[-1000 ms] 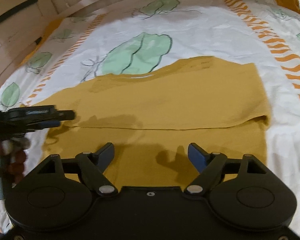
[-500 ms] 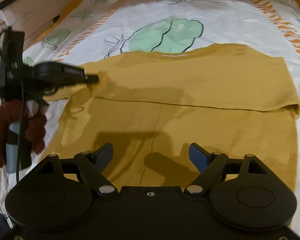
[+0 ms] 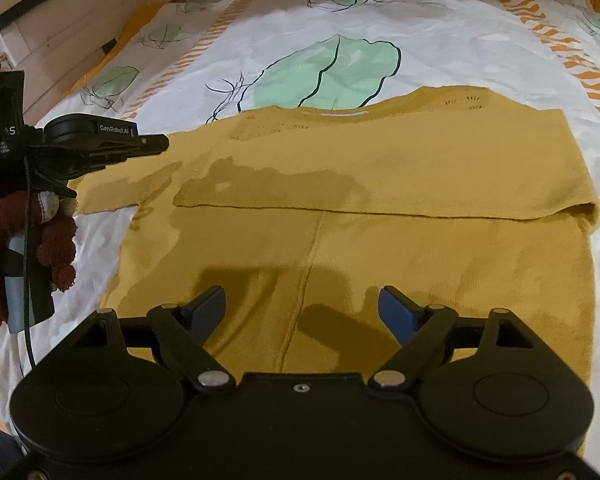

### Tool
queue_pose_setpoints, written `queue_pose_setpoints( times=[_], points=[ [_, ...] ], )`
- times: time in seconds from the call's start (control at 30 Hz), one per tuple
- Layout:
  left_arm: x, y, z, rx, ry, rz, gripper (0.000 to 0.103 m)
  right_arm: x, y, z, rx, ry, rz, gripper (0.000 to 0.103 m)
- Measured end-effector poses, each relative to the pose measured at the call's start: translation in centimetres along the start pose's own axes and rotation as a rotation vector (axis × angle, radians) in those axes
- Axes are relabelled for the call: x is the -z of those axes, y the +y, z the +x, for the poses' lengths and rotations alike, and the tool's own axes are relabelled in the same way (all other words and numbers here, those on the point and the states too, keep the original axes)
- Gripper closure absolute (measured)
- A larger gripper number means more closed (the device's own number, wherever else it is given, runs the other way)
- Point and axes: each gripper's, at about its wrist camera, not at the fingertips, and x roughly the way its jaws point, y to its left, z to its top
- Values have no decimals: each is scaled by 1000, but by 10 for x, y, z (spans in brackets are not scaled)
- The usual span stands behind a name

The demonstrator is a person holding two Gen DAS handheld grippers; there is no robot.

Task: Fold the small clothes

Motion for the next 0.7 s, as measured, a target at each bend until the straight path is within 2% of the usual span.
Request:
queue_pose_setpoints(
  times=[0.03,0.07,0.13,0.3,0.47,0.63,0.7],
  points=[
    [1,3,5,47,36,-21,92,0,0,0,-3,3,0,18],
    [3,6,9,80,63,-41,80,1,0,0,-6,5,-3,18],
    [6,8,17,98,103,-66,65,0,2,1,-7,7,-6,17],
    [9,7,21,60,138,-53,57,-1,4,1,-10,8,-6,17],
    [9,15,16,16,127,-85,56,0,3,-1,-14,7,-10,17],
    [13,14,26,56,173,-102,54,0,3,-1,-19,10,-15,17],
    [15,12,29,84,168,-100,55,0,3,-1,-21,11,-14,17]
  ],
)
